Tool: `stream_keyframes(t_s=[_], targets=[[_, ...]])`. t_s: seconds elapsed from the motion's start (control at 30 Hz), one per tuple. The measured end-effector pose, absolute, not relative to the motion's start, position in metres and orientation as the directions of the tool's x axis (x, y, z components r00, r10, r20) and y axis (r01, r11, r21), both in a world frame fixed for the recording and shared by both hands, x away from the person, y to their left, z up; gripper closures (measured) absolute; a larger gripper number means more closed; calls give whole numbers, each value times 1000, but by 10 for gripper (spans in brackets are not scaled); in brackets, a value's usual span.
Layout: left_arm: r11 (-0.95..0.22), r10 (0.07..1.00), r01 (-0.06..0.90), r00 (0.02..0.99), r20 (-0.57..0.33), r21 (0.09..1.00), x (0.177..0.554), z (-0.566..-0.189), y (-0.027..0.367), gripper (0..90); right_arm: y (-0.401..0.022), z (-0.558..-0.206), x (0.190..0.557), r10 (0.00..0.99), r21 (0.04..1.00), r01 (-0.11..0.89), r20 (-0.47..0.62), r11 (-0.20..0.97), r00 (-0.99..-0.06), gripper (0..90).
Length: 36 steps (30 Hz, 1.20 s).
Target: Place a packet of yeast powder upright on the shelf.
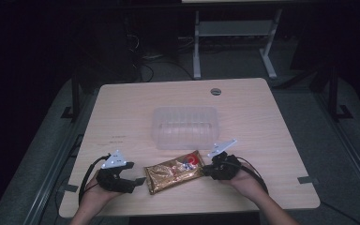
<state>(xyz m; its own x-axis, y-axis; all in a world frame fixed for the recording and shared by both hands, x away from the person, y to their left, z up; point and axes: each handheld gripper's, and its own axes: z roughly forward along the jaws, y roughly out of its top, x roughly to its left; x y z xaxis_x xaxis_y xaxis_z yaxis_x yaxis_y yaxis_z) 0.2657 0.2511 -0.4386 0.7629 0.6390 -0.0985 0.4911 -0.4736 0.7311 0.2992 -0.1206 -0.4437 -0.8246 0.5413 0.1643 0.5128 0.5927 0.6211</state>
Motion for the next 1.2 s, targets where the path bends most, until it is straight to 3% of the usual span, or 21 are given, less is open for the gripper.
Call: stream_keyframes(t_s=[0.13, 0.27, 0.3, 0.4, 0.6, 0.77, 1.2], targets=[[-475, 620, 479, 777, -105, 738, 266, -435, 244, 362, -144, -437, 297, 571, 622, 555, 203, 552, -795, 520], [-493, 597, 461, 796, -99, 738, 268, -429, 233, 557, -173, -440, 294, 613, 615, 605, 238, 506, -754, 387], [-504, 585, 455, 805, -97, 734, 270, -427, 230, 557, -173, -440, 294, 613, 615, 605, 238, 506, -754, 387], [-520, 559, 438, 824, -96, 734, 273, -426, 217, 680, -187, -444, 291, 631, 627, 612, 235, 482, -739, 296], [-566, 505, 411, 858, -93, 715, 283, -424, 190, 833, -186, -442, 291, 630, 637, 602, 227, 481, -743, 254], [-596, 478, 390, 875, -80, 702, 296, -427, 172, 891, -184, -444, 292, 633, 633, 604, 223, 484, -741, 227], [-658, 441, 381, 894, -78, 649, 308, -442, 141, 895, -182, -444, 295, 634, 638, 607, 231, 474, -738, 194]])
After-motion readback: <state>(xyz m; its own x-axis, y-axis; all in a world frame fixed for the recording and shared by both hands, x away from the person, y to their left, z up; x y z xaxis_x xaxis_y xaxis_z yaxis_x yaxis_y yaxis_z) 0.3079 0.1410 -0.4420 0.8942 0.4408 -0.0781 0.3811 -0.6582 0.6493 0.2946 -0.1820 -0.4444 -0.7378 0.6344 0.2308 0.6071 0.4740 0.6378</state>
